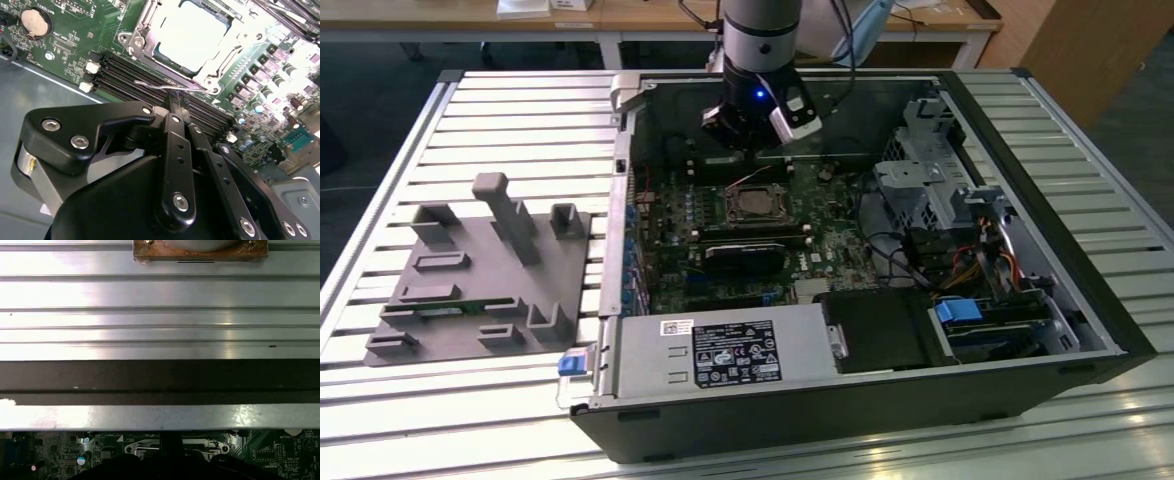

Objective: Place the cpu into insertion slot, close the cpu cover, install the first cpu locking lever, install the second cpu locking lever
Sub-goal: 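Install the first cpu locking lever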

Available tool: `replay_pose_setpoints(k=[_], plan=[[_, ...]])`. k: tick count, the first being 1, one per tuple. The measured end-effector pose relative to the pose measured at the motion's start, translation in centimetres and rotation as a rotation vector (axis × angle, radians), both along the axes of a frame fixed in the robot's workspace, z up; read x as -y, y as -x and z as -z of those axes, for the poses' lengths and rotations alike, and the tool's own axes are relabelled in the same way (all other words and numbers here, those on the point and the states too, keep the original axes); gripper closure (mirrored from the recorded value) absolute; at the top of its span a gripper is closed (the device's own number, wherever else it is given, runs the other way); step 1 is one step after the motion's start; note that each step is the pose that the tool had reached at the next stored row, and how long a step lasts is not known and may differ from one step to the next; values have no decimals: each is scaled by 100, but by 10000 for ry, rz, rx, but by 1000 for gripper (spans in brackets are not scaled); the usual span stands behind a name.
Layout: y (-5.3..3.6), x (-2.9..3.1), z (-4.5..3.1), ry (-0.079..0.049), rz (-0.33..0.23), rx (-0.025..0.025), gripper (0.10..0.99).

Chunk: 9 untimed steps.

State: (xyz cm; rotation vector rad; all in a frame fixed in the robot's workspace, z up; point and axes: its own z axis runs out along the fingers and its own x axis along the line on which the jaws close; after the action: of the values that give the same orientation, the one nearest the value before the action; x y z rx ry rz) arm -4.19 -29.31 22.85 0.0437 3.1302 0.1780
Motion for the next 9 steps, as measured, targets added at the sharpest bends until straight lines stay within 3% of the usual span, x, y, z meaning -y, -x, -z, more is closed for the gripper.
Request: replay_pose_setpoints(k=[9], plan=[[-64, -1, 19, 0, 6, -1, 980]])
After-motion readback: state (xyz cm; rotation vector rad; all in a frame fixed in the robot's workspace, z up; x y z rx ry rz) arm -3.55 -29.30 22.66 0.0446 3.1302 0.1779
